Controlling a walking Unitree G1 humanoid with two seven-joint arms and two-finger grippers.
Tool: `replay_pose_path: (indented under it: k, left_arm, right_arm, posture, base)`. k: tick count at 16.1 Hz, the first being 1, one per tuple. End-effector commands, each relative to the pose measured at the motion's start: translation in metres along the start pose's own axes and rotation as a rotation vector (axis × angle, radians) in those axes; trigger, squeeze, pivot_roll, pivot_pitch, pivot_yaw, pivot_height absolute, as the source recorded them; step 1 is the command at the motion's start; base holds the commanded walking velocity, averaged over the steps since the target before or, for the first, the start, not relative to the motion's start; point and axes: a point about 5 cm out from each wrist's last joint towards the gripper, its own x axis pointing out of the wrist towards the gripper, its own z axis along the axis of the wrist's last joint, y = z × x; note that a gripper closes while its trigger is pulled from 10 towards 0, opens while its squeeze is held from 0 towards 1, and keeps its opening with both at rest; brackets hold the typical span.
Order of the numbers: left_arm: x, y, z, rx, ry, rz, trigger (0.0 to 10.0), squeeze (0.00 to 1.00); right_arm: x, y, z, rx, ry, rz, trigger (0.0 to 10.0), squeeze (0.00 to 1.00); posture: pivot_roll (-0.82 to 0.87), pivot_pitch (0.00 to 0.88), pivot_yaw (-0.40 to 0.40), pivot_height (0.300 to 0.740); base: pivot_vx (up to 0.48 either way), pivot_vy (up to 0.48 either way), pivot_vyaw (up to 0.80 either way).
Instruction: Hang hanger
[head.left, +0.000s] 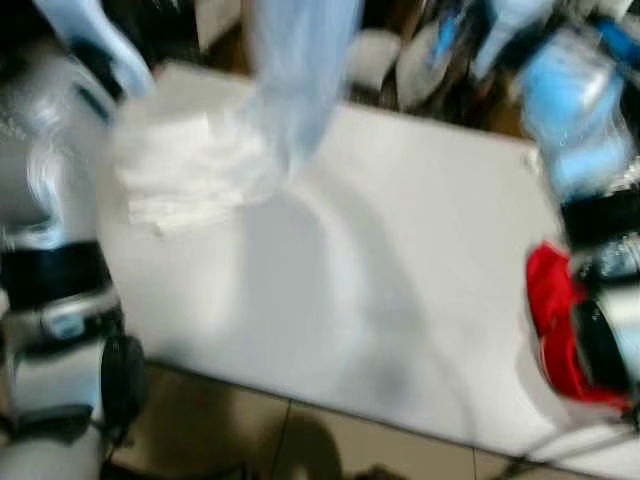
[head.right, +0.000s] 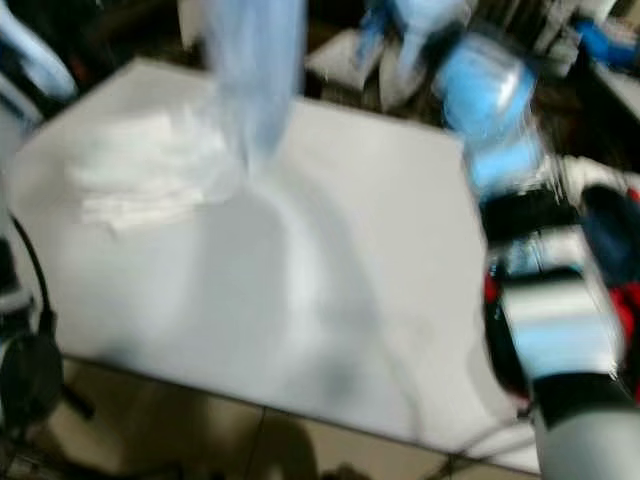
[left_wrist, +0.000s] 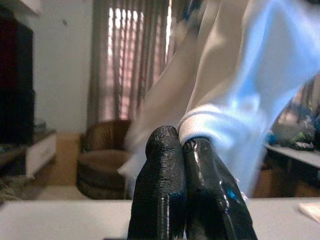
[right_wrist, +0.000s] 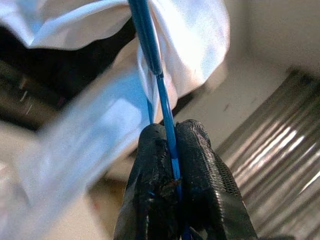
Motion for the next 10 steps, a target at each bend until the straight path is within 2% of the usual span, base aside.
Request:
replay_pose_path:
  k: [1,3,4,5,6,7,9,10]
  left_arm:
    - [0.0,-0.015,-0.011,0.016,0.045,-0.043,10.0,0.0]
    - [-0.014,-0.022,-0.045,0.041,0.178,-0.041,10.0,0.0]
    - [-0.02,-0.021,-0.054,0.034,0.22,-0.016,10.0,0.0]
    - [-0.023,-0.018,-0.059,0.045,0.251,0.013,10.0,0.0]
    - [-0.027,-0.006,-0.067,0.064,0.298,0.105,10.0,0.0]
    - [-0.027,-0.003,-0.068,0.061,0.301,0.12,10.0,0.0]
    - [-0.029,0.006,-0.078,0.144,0.352,0.166,10.0,0.0]
    - [-0.029,0.009,-0.083,0.158,0.365,0.173,10.0,0.0]
  right_arm:
    - [-0.012,0.012,-0.015,-0.008,0.047,0.065,10.0,0.0]
    - [-0.04,0.058,-0.034,0.049,0.106,0.264,10.0,0.0]
    - [-0.05,0.071,-0.036,0.09,0.114,0.333,10.0,0.0]
    - [-0.057,0.08,-0.038,0.129,0.123,0.379,10.0,0.0]
    - [-0.079,0.104,-0.036,0.216,0.134,0.535,10.0,0.0]
    - [-0.082,0.108,-0.035,0.227,0.138,0.56,10.0,0.0]
    - [-0.11,0.133,-0.03,0.313,0.166,0.76,10.0,0.0]
    - [-0.119,0.14,-0.029,0.341,0.186,0.817,10.0,0.0]
  posture:
    - [0.05,0.0,-0.062,0.74]
    - [0.05,0.0,-0.052,0.74]
    - [0.04,0.0,-0.05,0.74]
    - [0.04,0.0,-0.05,0.74]
    - [0.05,0.0,-0.05,0.74]
    - [0.04,0.0,-0.048,0.74]
    - [0.05,0.0,-0.049,0.74]
    - [0.05,0.0,-0.049,0.74]
  base:
    - [0.0,0.0,0.0]
    - [0.0,0.0,0.0]
    - [0.0,0.0,0.0]
    - [0.0,0.0,0.0]
    - [0.0,0.0,0.0]
    - [0.0,0.0,0.0]
    - [0.0,0.0,0.0]
    - [0.0,0.0,0.0]
